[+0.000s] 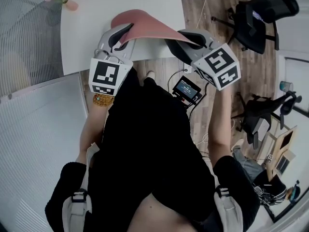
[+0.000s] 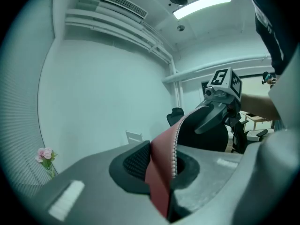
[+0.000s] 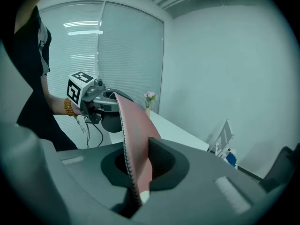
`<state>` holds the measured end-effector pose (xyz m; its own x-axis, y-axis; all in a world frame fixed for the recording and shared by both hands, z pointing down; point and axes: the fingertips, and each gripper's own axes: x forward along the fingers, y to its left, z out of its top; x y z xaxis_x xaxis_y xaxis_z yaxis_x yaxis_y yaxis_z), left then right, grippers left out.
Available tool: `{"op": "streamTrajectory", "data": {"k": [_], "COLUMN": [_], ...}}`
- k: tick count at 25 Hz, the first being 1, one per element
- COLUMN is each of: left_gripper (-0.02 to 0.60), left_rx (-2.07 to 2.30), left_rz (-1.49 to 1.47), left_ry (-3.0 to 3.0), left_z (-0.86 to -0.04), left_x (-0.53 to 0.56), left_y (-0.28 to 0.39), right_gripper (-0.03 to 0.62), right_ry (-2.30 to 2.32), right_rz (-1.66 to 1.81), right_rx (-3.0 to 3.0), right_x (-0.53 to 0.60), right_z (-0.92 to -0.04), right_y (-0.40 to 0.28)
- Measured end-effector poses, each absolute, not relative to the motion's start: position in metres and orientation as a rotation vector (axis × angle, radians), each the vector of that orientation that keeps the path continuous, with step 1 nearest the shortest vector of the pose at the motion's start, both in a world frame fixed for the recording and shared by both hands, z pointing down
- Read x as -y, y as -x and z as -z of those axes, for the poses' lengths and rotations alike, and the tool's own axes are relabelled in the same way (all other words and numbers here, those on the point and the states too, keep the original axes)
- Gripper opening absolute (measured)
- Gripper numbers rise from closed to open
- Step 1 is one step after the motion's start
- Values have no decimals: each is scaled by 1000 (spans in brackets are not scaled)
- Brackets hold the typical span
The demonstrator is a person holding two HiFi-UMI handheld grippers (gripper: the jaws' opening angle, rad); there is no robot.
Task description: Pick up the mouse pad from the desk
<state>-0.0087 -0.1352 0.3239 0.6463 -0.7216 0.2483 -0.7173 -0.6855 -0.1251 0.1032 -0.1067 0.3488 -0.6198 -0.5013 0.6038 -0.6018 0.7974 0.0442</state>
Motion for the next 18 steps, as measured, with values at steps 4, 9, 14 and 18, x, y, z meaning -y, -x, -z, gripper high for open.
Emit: {"op": "streamTrajectory", "data": {"k": [4,9,14,18], "left_gripper": [32,33,34,34], "left_rx": [-1327,-1414,-1448,-1480], "left_rz": [318,170,113,82], "left_ry": [2764,2691,2657,2650], "left_z": [-316,-305,-295,-291], "left_x": [142,153,149,147], "left_y": [8,10,9,9], "right_gripper": [44,46,49,49], "right_ry": [-1006,-1292,-1531,-1670], "right_rz": [-190,-272,-327,-254], "right_rx": [2388,2497,2574,2569], "right_x": [122,138,139,140], "right_z": [-337,-320,-303,-293], "right_y": [-108,-109,-113,-114]}}
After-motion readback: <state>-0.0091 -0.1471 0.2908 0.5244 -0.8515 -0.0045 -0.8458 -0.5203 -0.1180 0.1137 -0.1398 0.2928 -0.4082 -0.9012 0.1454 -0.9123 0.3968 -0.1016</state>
